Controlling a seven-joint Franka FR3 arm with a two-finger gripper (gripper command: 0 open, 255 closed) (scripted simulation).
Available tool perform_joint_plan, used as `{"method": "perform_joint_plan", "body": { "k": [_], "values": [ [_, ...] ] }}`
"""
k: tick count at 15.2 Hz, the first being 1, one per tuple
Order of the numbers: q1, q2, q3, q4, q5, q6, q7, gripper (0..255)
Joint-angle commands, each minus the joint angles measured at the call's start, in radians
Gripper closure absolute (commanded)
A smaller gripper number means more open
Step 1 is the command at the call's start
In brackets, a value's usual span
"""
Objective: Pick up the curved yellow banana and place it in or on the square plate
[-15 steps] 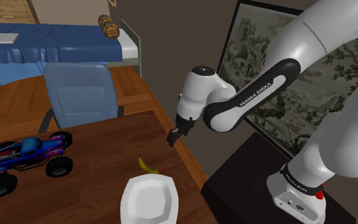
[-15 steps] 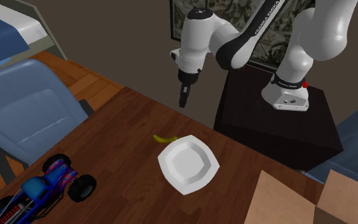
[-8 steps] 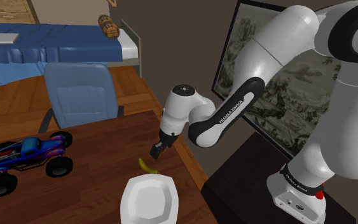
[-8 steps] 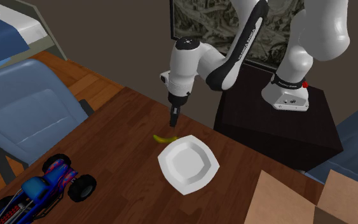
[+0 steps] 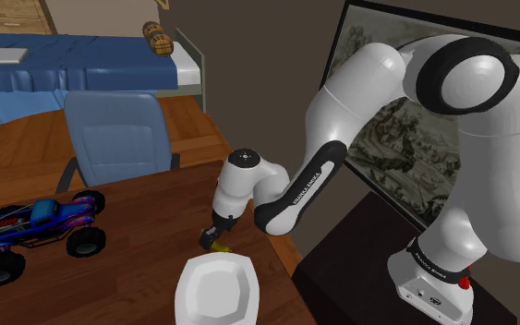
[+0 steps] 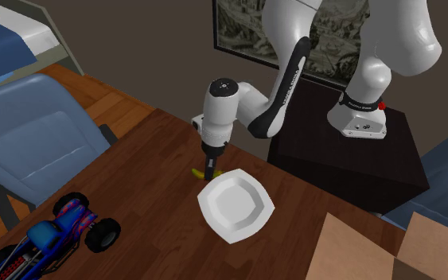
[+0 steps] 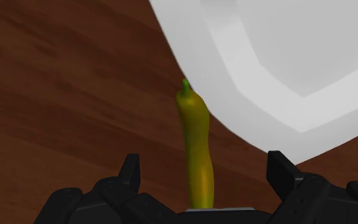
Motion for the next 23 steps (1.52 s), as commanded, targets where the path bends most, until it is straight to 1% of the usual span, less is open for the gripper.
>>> {"method": "perform_joint_plan", "body": {
  "k": [1, 5, 12, 13, 23],
  "values": [
    [0.014, 0.033, -0.015, 0.019, -0.01, 0.016, 0.008, 0],
    [0.034, 0.084, -0.037, 0.049, -0.021, 0.039, 0.018, 0],
    [0.034, 0.084, -0.037, 0.049, -0.021, 0.039, 0.018, 0],
    [0.034, 0.084, -0.037, 0.049, -0.021, 0.039, 0.018, 255],
    [0.029, 0.071, -0.031, 0.044, -0.018, 0.031, 0.015, 255]
  ]
}}
